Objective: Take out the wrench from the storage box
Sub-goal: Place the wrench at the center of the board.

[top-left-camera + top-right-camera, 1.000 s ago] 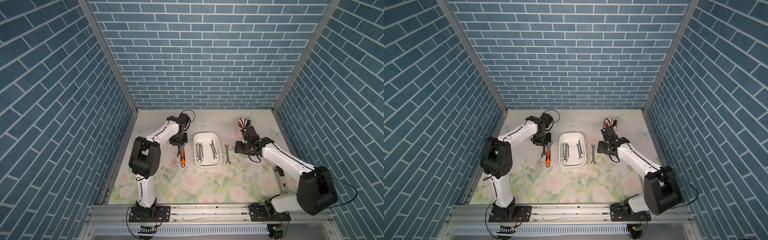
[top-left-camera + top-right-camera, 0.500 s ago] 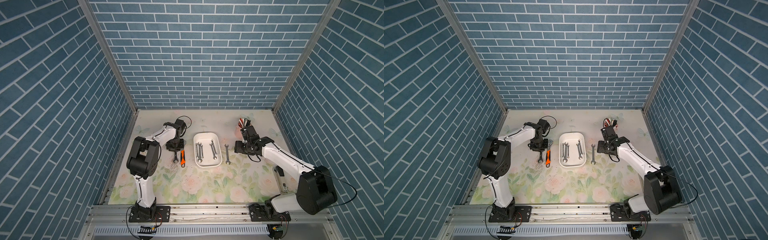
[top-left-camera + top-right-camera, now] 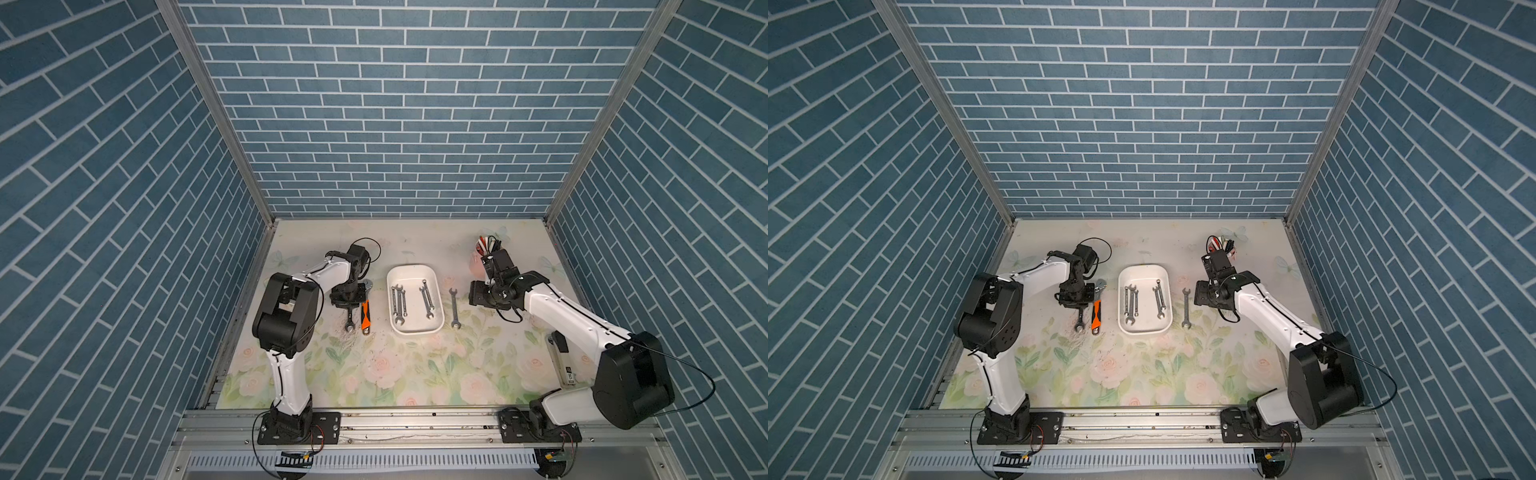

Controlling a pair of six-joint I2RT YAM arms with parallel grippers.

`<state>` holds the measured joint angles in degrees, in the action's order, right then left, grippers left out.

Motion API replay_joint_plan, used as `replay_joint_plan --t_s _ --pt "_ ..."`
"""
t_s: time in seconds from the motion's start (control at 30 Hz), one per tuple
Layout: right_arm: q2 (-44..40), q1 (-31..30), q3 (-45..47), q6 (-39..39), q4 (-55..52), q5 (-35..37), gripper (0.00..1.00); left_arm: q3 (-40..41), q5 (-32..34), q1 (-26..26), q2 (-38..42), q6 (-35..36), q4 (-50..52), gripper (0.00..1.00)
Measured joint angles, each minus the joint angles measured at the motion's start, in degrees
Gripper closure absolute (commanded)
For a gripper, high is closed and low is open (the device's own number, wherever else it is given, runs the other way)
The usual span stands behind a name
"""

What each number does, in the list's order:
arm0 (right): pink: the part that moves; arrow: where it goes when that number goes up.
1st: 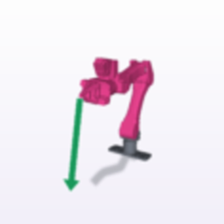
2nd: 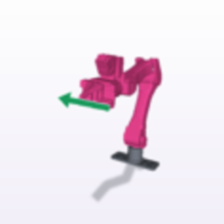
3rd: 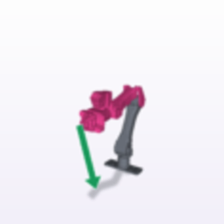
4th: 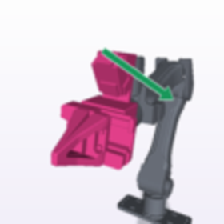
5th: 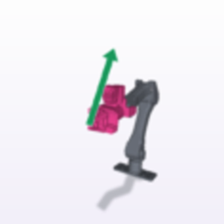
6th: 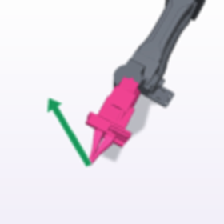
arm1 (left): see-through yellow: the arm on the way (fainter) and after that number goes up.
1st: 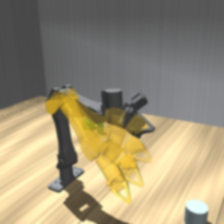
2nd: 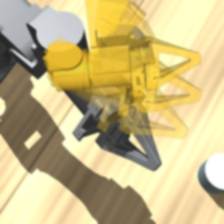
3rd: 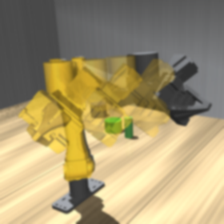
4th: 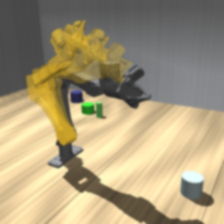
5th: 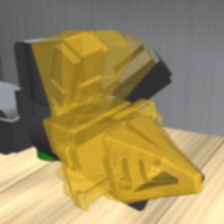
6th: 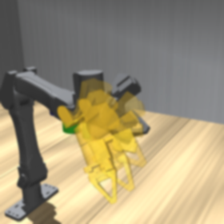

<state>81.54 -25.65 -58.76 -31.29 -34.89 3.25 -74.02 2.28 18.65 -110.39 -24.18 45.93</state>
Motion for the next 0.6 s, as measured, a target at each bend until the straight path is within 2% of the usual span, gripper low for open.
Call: replay_joint_plan --t_s 0.3,0.5,0.6 --pt "0.0 -3.3 -6.1 -0.5 -5.8 -0.1 0.33 0.3 0.9 0.0 1.3 0.4 -0.5 0.46" --pt "0.0 -6.9 -13.2 -1.9 -9.8 0.4 0.33 0.3 1.7 0.0 8.3 0.7 0.3 0.38" --pt "0.4 -8.6 -17.2 -2.8 -11.7 0.8 0.33 -0.2 2.0 0.0 12.2 0.9 0.7 0.26"
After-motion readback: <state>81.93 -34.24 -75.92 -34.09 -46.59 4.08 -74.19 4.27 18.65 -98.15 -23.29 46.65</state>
